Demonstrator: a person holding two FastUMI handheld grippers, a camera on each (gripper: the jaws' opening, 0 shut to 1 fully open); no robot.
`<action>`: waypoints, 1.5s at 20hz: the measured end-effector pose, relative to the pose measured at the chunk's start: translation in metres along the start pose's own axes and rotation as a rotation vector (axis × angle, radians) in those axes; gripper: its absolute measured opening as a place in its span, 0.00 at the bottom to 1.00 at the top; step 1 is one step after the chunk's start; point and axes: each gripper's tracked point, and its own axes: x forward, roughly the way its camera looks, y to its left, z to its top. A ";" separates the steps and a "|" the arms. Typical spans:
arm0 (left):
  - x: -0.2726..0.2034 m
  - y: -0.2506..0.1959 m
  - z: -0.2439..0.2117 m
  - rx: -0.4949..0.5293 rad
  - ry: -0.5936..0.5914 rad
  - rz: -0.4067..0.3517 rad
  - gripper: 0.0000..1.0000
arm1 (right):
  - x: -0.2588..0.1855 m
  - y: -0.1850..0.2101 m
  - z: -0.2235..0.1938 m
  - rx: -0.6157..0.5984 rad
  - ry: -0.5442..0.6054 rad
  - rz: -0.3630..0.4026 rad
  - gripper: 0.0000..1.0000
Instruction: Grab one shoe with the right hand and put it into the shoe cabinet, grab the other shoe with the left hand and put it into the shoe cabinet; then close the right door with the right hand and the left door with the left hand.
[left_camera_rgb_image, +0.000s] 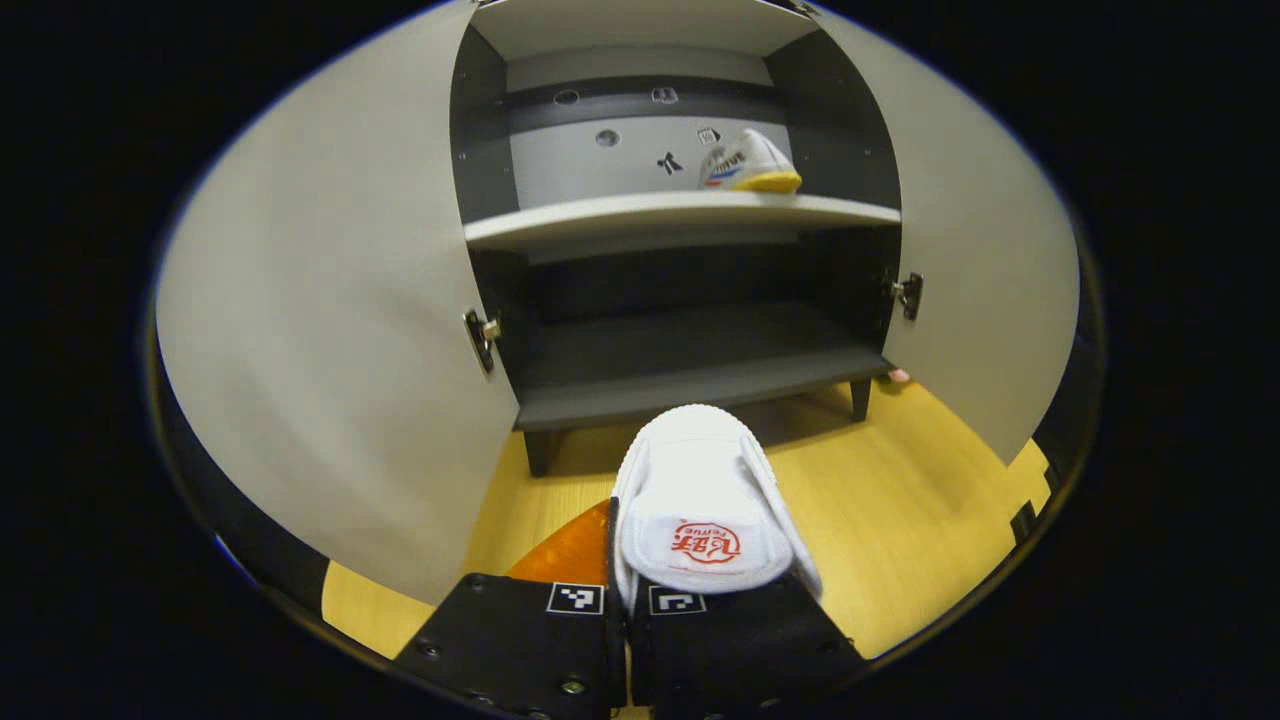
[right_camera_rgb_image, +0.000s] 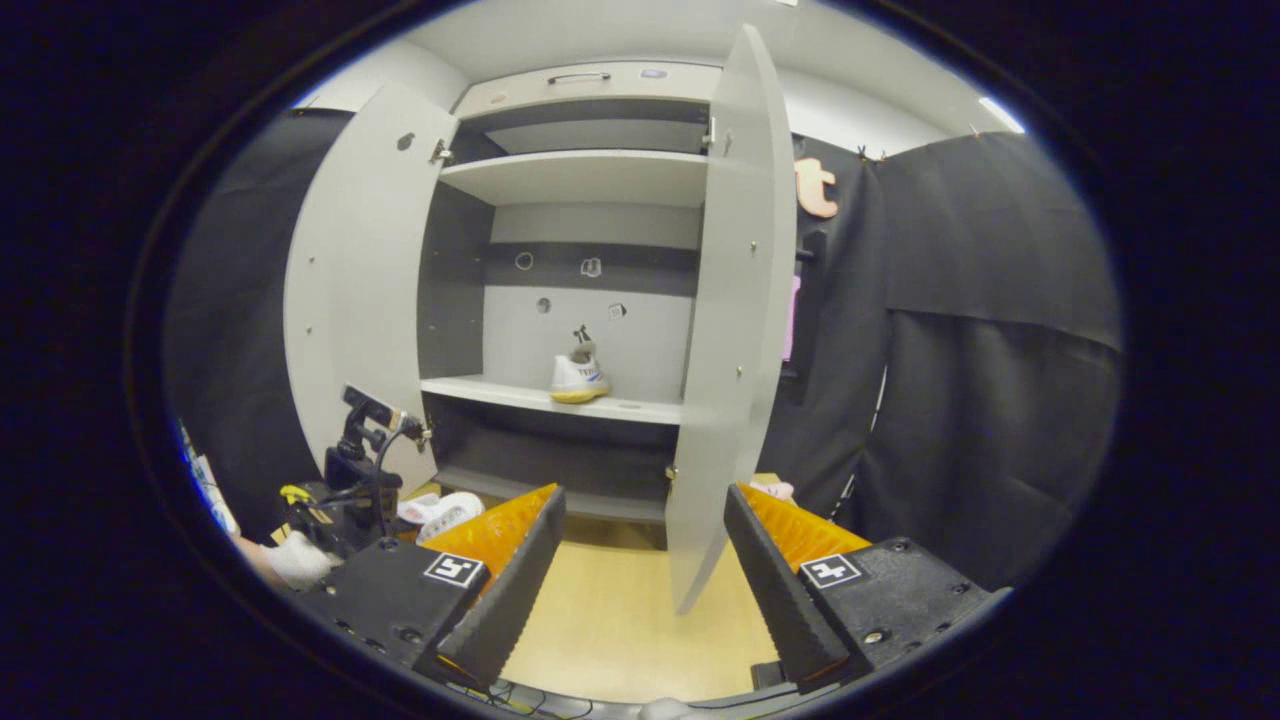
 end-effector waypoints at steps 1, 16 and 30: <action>-0.006 0.003 0.018 0.004 -0.026 0.005 0.12 | 0.001 0.003 0.002 -0.002 -0.010 0.019 1.00; -0.033 0.023 0.174 0.067 -0.278 0.117 0.12 | 0.031 0.022 0.016 -0.049 -0.069 0.213 1.00; -0.036 0.026 0.163 0.011 -0.224 0.187 0.12 | 0.044 -0.001 -0.002 -0.089 0.011 0.223 1.00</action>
